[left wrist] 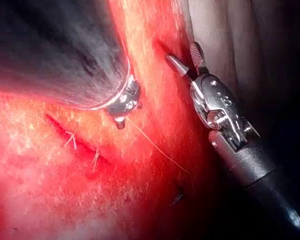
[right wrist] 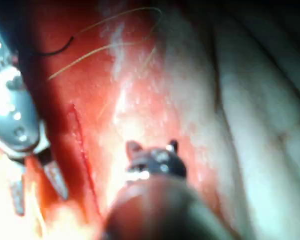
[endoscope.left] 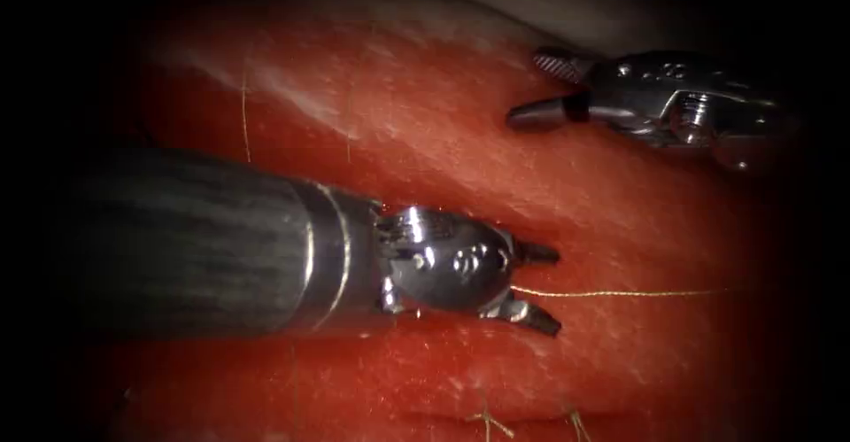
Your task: Wound Closure
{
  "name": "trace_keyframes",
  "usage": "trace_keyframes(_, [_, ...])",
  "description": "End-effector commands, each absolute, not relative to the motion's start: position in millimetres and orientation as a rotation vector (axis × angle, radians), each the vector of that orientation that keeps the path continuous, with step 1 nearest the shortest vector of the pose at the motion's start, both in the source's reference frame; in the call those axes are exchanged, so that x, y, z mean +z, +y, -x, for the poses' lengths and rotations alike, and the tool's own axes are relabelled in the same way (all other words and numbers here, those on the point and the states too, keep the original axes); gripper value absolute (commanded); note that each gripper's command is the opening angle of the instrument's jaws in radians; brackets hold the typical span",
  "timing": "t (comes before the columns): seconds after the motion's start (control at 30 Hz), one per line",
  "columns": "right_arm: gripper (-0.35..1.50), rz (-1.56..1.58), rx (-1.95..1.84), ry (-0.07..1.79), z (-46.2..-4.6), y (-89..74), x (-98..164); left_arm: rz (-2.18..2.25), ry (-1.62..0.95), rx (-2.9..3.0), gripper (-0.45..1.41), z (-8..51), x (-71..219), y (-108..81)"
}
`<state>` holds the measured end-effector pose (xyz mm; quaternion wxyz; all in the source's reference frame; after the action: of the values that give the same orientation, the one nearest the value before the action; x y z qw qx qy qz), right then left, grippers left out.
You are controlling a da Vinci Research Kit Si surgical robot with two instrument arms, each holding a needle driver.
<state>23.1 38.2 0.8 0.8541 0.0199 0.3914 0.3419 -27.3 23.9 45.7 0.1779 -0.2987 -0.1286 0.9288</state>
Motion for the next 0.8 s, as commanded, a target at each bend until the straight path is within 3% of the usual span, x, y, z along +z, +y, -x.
trace_keyframes(0.03, [1.28, -0.04, 0.719, 0.826, -23.8, 38.6, 1.2, 0.839, -0.363, 2.63, 0.7, 28.0, 46.5, 23.5])
trace_keyframes(0.23, [1.28, -0.037, 0.714, 0.813, -23.7, 38.4, 1.4, 0.81, -0.38, 2.601, 0.61, 29.7, 47.1, 22.6])
trace_keyframes(0.3, [1.28, -0.036, 0.715, 0.813, -23.8, 38.4, 1.4, 0.816, -0.438, 2.581, 0.25, 29.8, 46.8, 22.5])
trace_keyframes(0.33, [1.28, -0.036, 0.715, 0.812, -23.8, 38.4, 1.4, 0.818, -0.458, 2.576, -0.03, 29.9, 46.7, 22.4])
trace_keyframes(0.4, [1.28, -0.036, 0.716, 0.812, -23.9, 38.3, 1.4, 0.821, -0.476, 2.576, -0.35, 30.0, 46.5, 22.4])
trace_keyframes(0.8, [1.28, -0.052, 0.706, 0.823, -23.5, 38.2, 1.2, 1.225, -0.519, 2.402, -0.35, 24.9, 40.1, 27.0])
